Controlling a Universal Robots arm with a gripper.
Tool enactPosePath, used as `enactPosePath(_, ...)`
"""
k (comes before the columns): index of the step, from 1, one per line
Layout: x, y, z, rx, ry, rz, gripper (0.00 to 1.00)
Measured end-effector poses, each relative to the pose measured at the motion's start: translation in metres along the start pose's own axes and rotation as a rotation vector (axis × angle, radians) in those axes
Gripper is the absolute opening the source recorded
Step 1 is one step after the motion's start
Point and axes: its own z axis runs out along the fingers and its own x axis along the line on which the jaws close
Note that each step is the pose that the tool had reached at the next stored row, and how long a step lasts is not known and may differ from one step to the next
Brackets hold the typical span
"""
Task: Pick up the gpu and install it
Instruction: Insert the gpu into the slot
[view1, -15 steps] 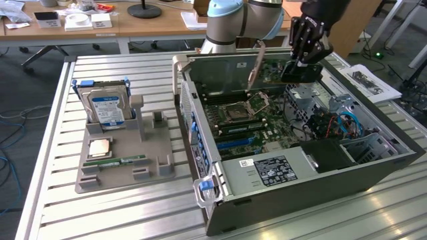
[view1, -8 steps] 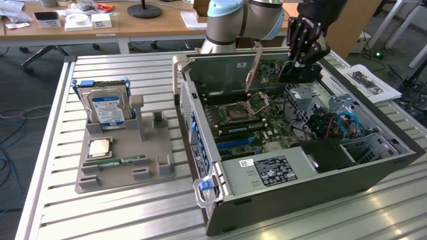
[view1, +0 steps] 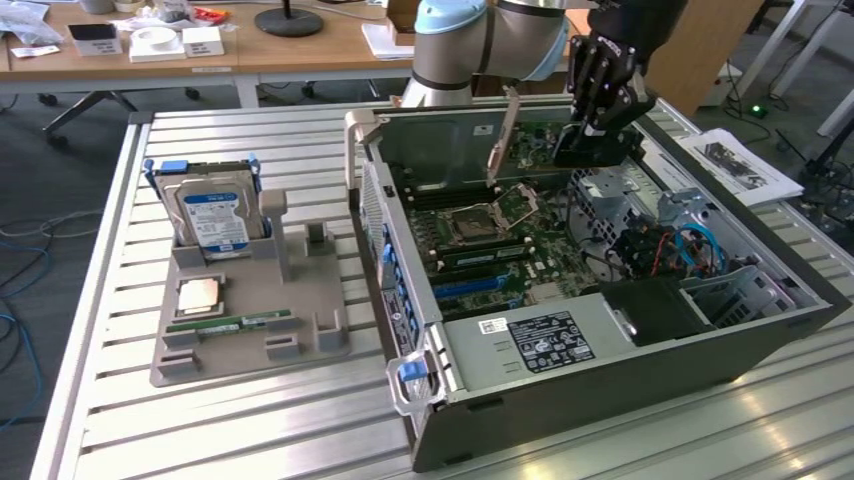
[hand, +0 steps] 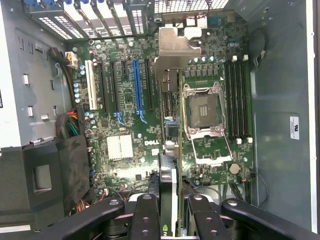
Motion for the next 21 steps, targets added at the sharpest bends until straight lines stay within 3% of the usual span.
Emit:
enactPosePath(11, 0.0001, 0.0015, 0.0002, 0.0022, -0.0003, -0.001, 0.27)
enactPosePath(16, 0.0004, 0.0034, 0.0023, 0.0171, -0.0022, -0.014, 0.27)
enactPosePath(21, 0.0017, 0.0070, 0.0052, 0.0255, -0.0055, -0.028, 0.27)
